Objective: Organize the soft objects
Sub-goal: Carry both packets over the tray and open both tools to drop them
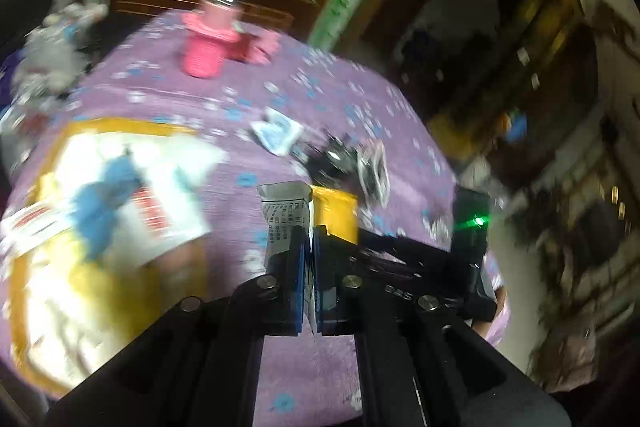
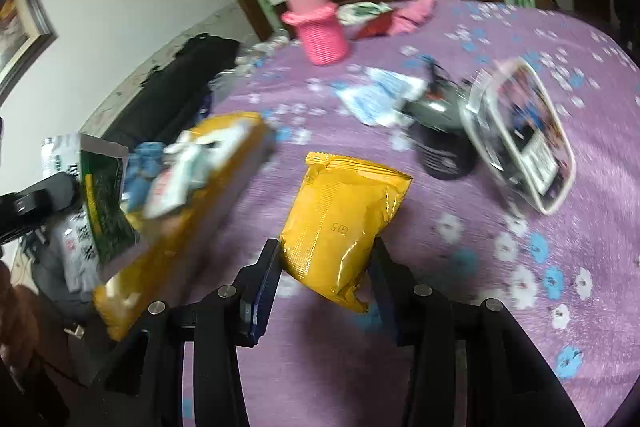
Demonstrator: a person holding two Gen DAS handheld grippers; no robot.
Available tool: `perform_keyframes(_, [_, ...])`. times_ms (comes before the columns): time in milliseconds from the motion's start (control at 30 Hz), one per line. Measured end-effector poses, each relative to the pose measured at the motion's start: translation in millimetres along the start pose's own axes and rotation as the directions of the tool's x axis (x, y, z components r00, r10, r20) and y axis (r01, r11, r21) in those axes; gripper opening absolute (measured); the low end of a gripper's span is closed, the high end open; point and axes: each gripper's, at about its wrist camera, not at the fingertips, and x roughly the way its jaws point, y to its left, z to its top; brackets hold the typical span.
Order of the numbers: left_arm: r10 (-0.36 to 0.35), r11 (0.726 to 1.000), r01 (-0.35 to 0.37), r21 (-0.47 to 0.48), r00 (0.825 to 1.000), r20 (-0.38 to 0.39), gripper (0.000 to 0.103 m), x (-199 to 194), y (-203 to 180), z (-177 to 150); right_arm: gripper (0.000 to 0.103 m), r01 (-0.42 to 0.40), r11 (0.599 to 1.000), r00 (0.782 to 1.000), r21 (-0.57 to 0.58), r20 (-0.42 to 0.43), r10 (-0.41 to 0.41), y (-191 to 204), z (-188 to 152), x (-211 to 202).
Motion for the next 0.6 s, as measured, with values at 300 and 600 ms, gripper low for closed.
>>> perform_keyframes(300, [0.072, 0.991, -0.056, -0.125, 0.990, 0.124, 0.002, -86, 60, 2, 0.043, -0.048, 0.987, 0.999, -0.150, 0.019, 0.051, 85, 43, -11])
perform_keyframes(600, [0.163, 0.975, -0.147, -0.168, 0.983, 0.083, 0.002, -67, 125, 12, 0.043, -0.042, 0.982, 0.999, -0.186, -0.038, 0.036, 127, 77, 38])
